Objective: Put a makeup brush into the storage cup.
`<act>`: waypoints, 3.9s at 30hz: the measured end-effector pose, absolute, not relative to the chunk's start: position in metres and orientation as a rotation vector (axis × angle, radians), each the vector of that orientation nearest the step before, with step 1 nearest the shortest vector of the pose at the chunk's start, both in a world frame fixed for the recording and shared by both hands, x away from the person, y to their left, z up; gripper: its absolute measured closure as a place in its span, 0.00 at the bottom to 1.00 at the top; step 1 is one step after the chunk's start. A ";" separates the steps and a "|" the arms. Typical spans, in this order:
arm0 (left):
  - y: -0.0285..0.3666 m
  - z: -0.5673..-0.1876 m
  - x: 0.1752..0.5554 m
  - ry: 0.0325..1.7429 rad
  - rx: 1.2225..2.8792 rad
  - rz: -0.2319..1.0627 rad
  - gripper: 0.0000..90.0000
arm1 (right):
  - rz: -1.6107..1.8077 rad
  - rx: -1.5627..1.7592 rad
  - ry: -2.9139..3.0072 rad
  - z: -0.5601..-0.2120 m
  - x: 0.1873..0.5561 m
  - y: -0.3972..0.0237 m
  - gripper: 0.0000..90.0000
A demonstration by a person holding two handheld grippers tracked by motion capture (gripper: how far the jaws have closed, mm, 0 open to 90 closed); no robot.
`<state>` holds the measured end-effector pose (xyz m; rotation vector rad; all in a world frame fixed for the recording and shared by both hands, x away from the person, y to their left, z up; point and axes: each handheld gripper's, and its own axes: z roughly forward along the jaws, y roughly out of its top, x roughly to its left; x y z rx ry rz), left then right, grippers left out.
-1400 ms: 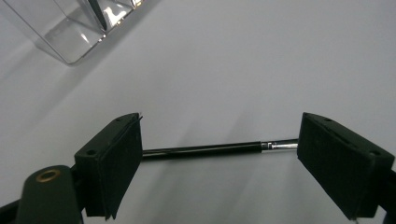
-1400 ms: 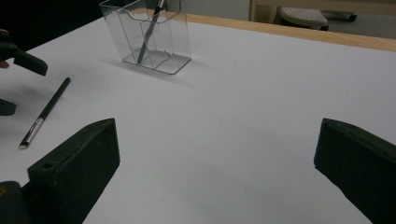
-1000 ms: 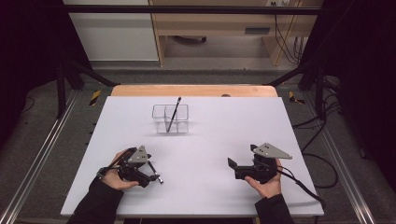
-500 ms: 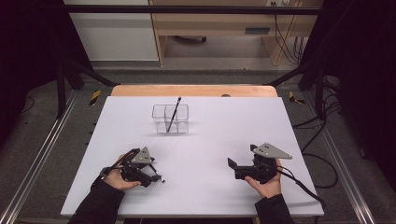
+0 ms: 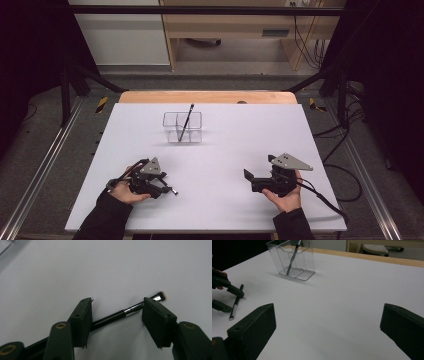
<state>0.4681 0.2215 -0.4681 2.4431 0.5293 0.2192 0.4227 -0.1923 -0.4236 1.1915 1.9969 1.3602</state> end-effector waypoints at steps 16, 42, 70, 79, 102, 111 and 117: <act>0.220 -0.464 0.461 0.525 2.479 0.215 0.74 | 1.360 1.191 1.998 -0.424 0.423 -0.192 0.01; 0.221 -0.461 0.456 0.537 2.511 0.180 0.92 | 1.363 1.191 1.996 -0.423 0.422 -0.193 0.01; 0.222 -0.452 0.463 0.646 2.577 0.140 0.70 | 1.368 1.189 1.996 -0.421 0.423 -0.194 0.01; 0.219 -0.451 0.461 0.649 2.648 0.120 0.76 | 1.367 1.191 2.000 -0.420 0.423 -0.194 0.02; 0.203 -0.448 0.454 0.651 2.760 0.160 0.92 | 1.365 1.186 2.014 -0.419 0.423 -0.192 0.01; 0.203 -0.447 0.453 0.647 2.759 0.163 0.92 | 1.367 1.186 2.015 -0.418 0.423 -0.191 0.01; 0.204 -0.447 0.452 0.629 2.754 0.183 0.93 | 1.365 1.186 2.019 -0.419 0.423 -0.190 0.01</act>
